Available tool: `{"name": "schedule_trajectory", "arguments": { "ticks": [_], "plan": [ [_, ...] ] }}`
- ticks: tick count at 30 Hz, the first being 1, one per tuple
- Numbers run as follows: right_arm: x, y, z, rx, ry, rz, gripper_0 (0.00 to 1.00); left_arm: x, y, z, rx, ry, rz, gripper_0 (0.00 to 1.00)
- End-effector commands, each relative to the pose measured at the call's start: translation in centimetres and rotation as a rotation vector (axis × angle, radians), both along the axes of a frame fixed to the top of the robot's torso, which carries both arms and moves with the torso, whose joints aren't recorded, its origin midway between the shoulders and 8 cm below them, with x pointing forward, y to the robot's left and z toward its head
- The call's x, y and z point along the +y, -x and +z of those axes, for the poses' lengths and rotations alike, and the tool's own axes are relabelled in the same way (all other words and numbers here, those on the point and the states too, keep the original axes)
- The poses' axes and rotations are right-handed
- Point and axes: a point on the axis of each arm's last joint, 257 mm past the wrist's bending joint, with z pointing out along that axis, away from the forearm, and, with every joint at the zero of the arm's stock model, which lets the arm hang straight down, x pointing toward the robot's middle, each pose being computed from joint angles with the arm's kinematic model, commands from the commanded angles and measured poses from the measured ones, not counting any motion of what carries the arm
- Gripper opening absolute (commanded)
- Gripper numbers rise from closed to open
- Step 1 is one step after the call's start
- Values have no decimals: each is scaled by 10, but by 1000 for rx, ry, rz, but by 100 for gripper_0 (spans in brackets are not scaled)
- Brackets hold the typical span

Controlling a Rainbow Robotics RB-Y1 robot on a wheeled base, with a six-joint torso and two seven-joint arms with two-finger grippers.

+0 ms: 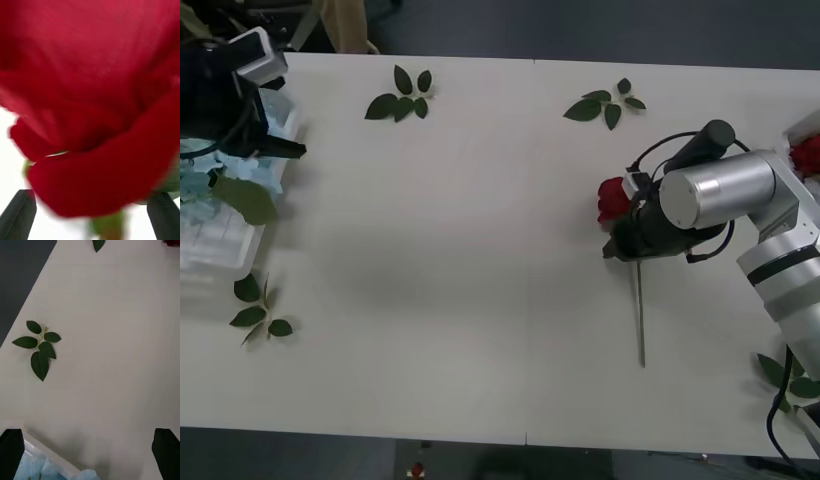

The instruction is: Put the red flowers into the right box and the blue flowers into the left box

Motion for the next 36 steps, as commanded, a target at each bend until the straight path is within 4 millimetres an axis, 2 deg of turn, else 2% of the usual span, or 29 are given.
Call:
{"name": "schedule_trajectory", "arguments": {
  "ticks": [1, 2, 7, 10, 17, 19, 22, 23, 27, 32, 36],
  "plan": [
    [4, -10, 8, -43, 17, 45, 58, -52, -13, -9, -56, 12, -61, 100],
    [4, -11, 8, -45, 18, 44, 48, -63, -17, -16, -63, 20, -62, 100],
    [3, -13, 5, -53, 18, 42, 18, -102, -28, -44, -96, 79, -41, 100],
    [3, -16, 5, -62, 19, 41, 0, -118, -34, -63, -121, 116, -2, 100],
    [2, -18, 7, -74, 29, 55, 0, -147, -34, -100, -171, 198, 56, 100],
    [-1, -22, 13, -89, 36, 77, 0, -156, -31, -112, -213, 238, 75, 100],
    [-8, -28, 25, -120, 42, 139, 0, -174, -24, -118, -269, 312, 87, 100],
    [-8, -28, 28, -123, 38, 154, 0, -177, -22, -118, -275, 329, 85, 100],
    [-12, -32, 47, -154, -5, 232, 0, -212, 2, -108, -215, 485, 36, 100],
    [-16, -33, 70, -198, 11, 348, 0, -225, 30, -95, -115, 589, -31, 100],
    [-16, -39, 98, -275, 32, 431, 0, -227, 54, -84, -4, 660, -97, 100]
  ]
}}
